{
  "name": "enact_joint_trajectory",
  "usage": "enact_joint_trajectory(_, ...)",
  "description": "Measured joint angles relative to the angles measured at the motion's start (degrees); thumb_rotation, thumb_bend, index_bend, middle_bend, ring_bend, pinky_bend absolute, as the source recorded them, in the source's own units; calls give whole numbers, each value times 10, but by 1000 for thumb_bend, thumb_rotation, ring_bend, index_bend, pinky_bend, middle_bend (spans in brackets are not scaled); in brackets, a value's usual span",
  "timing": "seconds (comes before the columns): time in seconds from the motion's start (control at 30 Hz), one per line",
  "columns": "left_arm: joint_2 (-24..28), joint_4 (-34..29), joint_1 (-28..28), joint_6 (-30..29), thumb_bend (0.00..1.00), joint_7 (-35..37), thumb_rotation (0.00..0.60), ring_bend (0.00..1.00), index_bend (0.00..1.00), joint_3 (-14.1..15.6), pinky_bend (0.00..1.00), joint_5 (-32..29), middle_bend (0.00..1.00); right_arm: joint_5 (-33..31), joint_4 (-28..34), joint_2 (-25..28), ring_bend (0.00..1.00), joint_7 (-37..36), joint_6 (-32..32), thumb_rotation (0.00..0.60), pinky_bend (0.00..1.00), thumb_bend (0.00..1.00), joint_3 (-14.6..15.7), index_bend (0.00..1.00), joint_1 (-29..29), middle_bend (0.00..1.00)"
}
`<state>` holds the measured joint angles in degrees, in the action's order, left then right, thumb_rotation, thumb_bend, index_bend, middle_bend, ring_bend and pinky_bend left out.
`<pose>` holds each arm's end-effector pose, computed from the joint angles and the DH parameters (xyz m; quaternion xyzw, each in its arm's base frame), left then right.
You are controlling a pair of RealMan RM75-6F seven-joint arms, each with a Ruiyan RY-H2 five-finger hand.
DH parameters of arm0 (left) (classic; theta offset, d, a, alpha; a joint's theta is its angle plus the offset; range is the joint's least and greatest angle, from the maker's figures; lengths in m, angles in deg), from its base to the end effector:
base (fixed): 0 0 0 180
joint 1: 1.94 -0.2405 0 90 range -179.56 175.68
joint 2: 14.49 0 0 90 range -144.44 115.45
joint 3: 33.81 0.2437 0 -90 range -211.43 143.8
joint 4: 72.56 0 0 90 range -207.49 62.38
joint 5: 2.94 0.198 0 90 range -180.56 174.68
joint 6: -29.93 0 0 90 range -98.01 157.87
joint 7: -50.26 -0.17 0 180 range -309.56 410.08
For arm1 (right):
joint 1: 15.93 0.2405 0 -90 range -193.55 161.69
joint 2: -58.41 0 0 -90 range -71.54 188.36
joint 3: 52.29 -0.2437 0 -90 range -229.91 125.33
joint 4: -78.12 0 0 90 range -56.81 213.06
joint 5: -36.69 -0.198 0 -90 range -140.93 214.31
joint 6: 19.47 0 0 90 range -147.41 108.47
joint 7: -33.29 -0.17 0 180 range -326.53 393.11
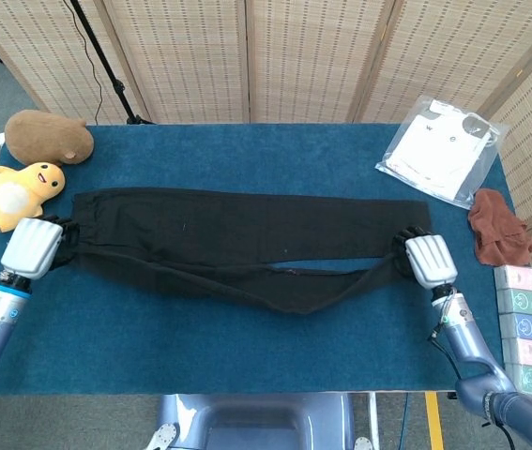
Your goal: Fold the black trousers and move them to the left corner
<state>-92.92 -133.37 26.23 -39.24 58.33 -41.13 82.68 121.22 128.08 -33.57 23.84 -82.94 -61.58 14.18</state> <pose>-0.2760 0.3578 0.1231 -0.6857 -0.2862 -0.3891 0.5445 -0.2763 -0.3703 0.0524 0.6783 -0.3403 0.3843 0.5258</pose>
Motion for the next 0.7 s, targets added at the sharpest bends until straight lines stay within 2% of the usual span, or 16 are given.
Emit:
enact_joint_trajectory(0.27,-6,11,34,66,350,-18,600,569,687,-30,638,-57,636,-29,-92,-38,315,-39,59,600,493,524,-16,624,39,446)
enact_joint_trajectory(0.7,-25,52,76,122,350,-30,600,566,687,-49,638,-93,636,-49,-207,-90,320,-82,118,600,497,524,-31,628,99,451)
